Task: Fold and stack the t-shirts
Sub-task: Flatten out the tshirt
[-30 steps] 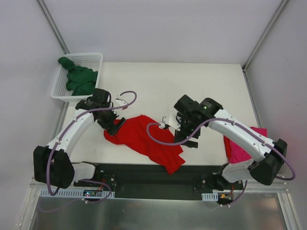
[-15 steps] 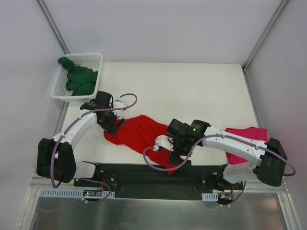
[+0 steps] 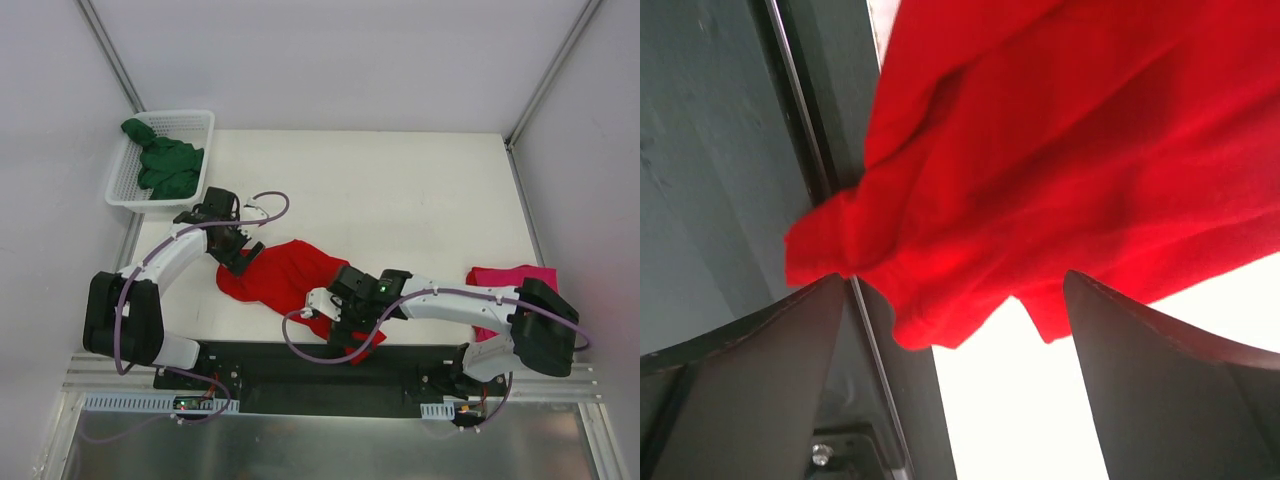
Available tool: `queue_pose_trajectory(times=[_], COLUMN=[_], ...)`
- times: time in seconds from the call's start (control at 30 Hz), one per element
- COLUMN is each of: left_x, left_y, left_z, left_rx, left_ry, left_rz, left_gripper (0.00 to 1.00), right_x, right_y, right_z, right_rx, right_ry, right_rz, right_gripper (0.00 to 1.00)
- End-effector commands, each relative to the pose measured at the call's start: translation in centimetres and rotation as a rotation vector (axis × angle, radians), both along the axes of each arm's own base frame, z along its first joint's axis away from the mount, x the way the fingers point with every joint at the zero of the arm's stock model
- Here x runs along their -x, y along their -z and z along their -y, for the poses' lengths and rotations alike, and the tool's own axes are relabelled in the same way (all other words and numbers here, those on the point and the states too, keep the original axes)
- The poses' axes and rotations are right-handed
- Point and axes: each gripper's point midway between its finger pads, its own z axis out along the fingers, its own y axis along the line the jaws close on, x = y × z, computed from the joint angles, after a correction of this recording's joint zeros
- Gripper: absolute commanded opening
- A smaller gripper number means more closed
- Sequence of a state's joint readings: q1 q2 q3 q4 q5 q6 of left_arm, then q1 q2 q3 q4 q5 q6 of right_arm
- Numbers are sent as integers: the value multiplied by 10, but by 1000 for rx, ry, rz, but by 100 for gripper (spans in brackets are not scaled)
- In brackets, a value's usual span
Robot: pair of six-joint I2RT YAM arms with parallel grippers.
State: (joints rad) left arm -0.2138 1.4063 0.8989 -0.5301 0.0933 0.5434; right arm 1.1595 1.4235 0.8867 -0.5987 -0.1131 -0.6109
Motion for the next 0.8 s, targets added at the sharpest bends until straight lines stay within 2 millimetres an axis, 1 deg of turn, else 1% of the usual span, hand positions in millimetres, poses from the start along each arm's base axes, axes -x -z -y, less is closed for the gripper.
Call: queue_pose_trajectory(times=[0.0, 0.07, 0.13, 0.17, 0.2, 0.27, 0.3, 0.4, 0.47, 0.5, 0.53, 0.57, 0.6, 0.63, 0.67, 0.7, 0.73, 0.77], left_x=[-13, -13, -13, -12, -14, -17, -19, -22, -24, -24, -24, -24, -23, -24, -23, -23, -21, -19], left_y=[-2, 3, 6, 6, 5, 1, -3, -12, -16, -17, -18, -21, -21, -22, -23, -23, -23, -22], left_z=[1, 2, 3, 3, 2, 1, 0, 0, -1, -1, -2, -2, -2, -2, -2, -2, -2, -3], left_rx=[14, 19, 21, 21, 17, 9, 6, 6, 3, 1, -1, 1, 0, -2, -1, 2, 2, 3], left_ry=[10, 10, 11, 11, 13, 8, 9, 13, 9, 9, 11, 13, 13, 11, 9, 8, 6, 7], left_rz=[29, 17, 6, 3, 7, 25, 37, 69, 82, 88, 91, 100, 101, 106, 105, 108, 103, 103], left_gripper=[99, 99, 99, 99, 99, 99, 99, 99, 99, 99, 99, 99, 99, 99, 99, 99, 99, 99], right_x=[5, 4, 8, 9, 12, 13, 15, 18, 21, 21, 21, 20, 21, 19, 19, 18, 15, 12], right_y=[3, 4, 5, 4, -2, 0, 0, 6, 8, 8, 7, 8, 9, 10, 12, 11, 10, 5], right_z=[-6, -6, -6, -6, -7, -5, -2, 2, 2, 2, 1, 1, 3, 3, 5, 5, 6, 3], right_rx=[-32, -29, -20, -8, 12, 53, 78, 123, 150, 153, 147, 155, 167, 173, 187, 190, 199, 191], right_ry=[24, 21, -1, -9, -17, -17, -26, -62, -74, -69, -69, -69, -70, -71, -70, -67, -64, -63], right_rz=[-6, 7, 3, 8, 0, -17, -24, -28, -34, -37, -35, -36, -39, -30, -28, -20, -6, 7], right_gripper=[92, 88, 84, 83, 82, 78, 76, 73, 68, 53, 46, 42, 33, 29, 20, 1, 1, 1])
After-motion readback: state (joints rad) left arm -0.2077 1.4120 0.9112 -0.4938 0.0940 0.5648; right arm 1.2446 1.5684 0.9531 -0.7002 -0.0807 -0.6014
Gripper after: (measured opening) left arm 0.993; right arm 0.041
